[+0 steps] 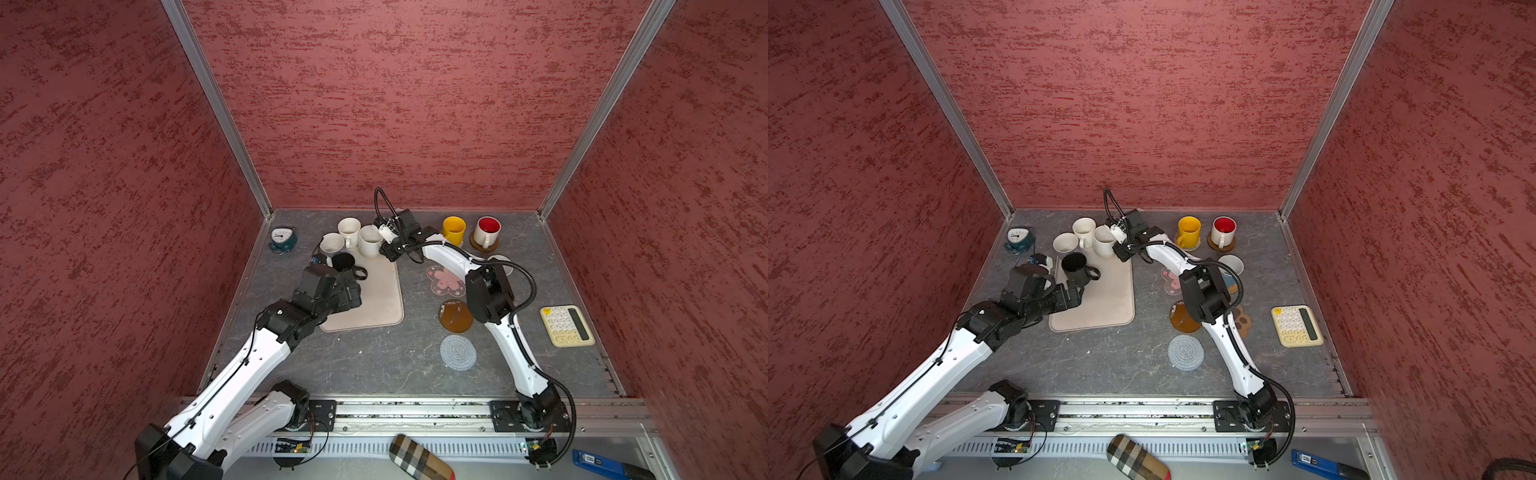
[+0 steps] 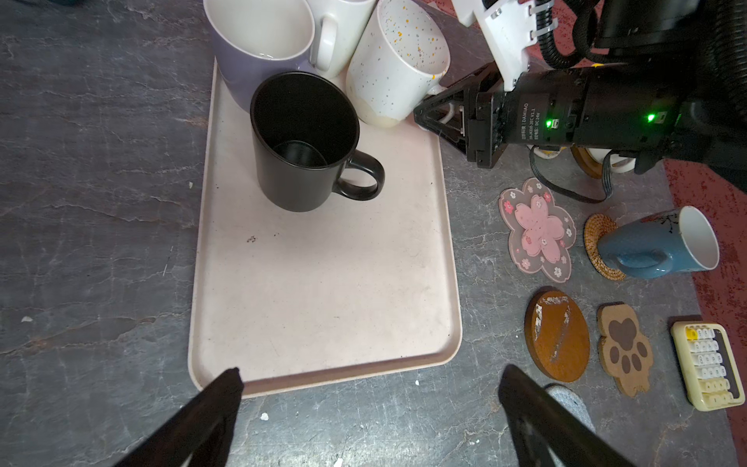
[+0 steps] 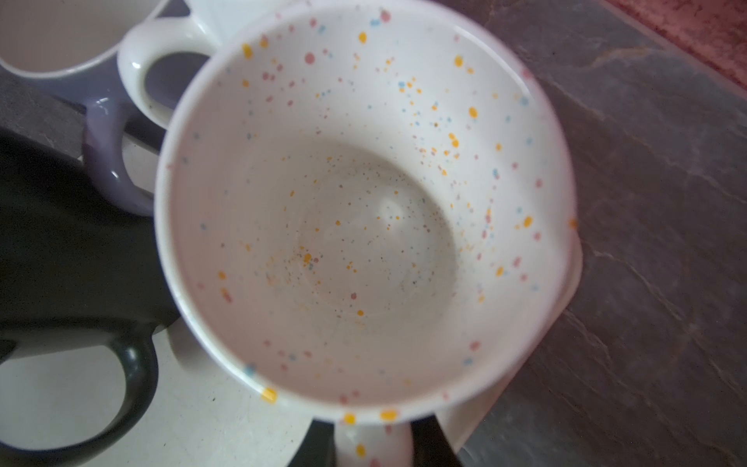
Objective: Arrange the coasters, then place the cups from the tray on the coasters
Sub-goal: 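Lift the speckled mug with the right gripper and carry it toward the coasters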
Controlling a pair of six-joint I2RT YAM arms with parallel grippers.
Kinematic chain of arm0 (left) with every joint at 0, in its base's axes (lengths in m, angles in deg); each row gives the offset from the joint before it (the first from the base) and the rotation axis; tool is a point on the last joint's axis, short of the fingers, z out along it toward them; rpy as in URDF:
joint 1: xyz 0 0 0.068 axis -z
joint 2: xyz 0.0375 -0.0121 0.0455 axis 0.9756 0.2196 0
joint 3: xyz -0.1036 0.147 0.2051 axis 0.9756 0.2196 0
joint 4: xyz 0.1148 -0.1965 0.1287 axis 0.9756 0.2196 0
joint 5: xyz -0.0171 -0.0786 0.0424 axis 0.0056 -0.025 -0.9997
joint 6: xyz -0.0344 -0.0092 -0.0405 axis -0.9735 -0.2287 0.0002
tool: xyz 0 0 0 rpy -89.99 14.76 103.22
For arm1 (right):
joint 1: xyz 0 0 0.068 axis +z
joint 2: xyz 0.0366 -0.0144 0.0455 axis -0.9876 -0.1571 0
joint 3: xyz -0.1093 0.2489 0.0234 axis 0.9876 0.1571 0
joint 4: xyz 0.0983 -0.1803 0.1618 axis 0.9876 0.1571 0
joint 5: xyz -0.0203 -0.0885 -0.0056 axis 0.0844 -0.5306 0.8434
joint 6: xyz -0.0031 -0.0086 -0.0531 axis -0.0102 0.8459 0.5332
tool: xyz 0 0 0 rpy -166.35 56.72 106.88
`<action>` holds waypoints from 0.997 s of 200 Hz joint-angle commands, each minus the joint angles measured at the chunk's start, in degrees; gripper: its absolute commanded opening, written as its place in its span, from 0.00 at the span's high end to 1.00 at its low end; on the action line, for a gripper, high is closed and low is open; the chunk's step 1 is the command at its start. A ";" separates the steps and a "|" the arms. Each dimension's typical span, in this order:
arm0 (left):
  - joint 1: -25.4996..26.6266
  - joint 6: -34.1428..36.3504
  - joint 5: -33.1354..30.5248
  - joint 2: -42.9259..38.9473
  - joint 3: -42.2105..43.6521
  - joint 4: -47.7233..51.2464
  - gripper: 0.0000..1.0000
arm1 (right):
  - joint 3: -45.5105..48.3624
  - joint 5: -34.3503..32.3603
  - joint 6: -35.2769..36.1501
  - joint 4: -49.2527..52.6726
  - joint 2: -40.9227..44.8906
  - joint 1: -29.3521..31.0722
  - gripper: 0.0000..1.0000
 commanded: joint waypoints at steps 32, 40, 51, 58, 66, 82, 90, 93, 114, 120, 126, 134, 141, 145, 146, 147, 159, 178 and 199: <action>2.14 -0.22 -2.09 -2.36 -1.56 2.39 0.00 | 3.45 -1.72 -2.39 -3.64 7.45 1.37 1.00; 2.39 -0.04 -2.29 -2.26 -2.08 3.12 0.00 | 4.68 -2.02 -2.94 -4.57 8.72 1.33 1.00; 2.97 0.09 -2.85 -2.20 -2.83 4.04 0.00 | 6.50 -2.41 -3.55 -5.89 10.45 1.46 1.00; 3.34 0.09 -3.37 -2.30 -3.10 4.68 0.00 | 7.59 -2.54 -3.95 -6.67 11.68 1.46 1.00; 3.73 0.03 -3.84 -2.55 -3.31 5.09 0.00 | 8.76 -2.66 -4.32 -7.34 12.93 1.46 1.00; 4.32 -0.36 -4.19 -3.27 -3.38 5.66 0.00 | 10.44 -3.33 -4.92 -7.87 14.97 1.55 1.00; 4.45 -0.57 -4.20 -3.55 -3.47 5.95 0.01 | 11.15 -3.59 -5.08 -7.78 16.00 1.66 1.00; 4.54 -0.68 -4.20 -3.70 -3.52 6.08 0.01 | 11.52 -3.70 -5.18 -7.78 16.34 1.69 1.00; 5.04 -1.05 -4.55 -3.98 -4.07 6.89 0.00 | 15.29 -4.66 -5.69 -8.51 20.03 1.81 1.00; 5.07 -1.14 -4.53 -3.84 -4.37 7.14 0.01 | 16.92 -4.97 -5.81 -8.99 21.45 1.81 1.00; 5.30 -1.14 -4.59 -3.61 -4.73 7.38 0.00 | 18.90 -5.24 -6.29 -9.88 23.18 1.81 1.00; 5.57 -1.06 -4.79 -3.20 -5.19 7.52 0.00 | 22.10 -5.64 -6.82 -11.34 25.64 1.84 1.00; 5.81 -0.98 -4.90 -2.78 -5.64 7.60 0.00 | 24.81 -5.97 -7.37 -12.52 27.88 1.89 1.00; 5.91 -0.97 -4.98 -2.52 -5.83 7.56 0.00 | 26.39 -6.06 -7.66 -13.01 29.16 1.91 1.00; 5.93 -0.96 -4.99 -2.42 -5.84 7.54 0.00 | 26.72 -6.12 -7.72 -13.12 29.57 1.90 1.00; 5.94 -0.96 -4.99 -2.33 -5.89 7.57 0.01 | 27.06 -6.20 -7.74 -13.26 29.86 1.90 1.00; 6.51 -0.80 -4.95 -1.55 -6.50 7.30 0.00 | 31.05 -6.90 -8.78 -14.14 33.74 2.02 1.00; 7.39 -0.48 -5.44 0.11 -7.43 6.86 0.00 | 36.96 -8.69 -10.21 -14.45 39.81 2.21 1.00; 7.89 0.07 -5.56 2.14 -8.60 6.49 0.00 | 43.12 -10.68 -11.71 -14.46 46.39 2.43 1.00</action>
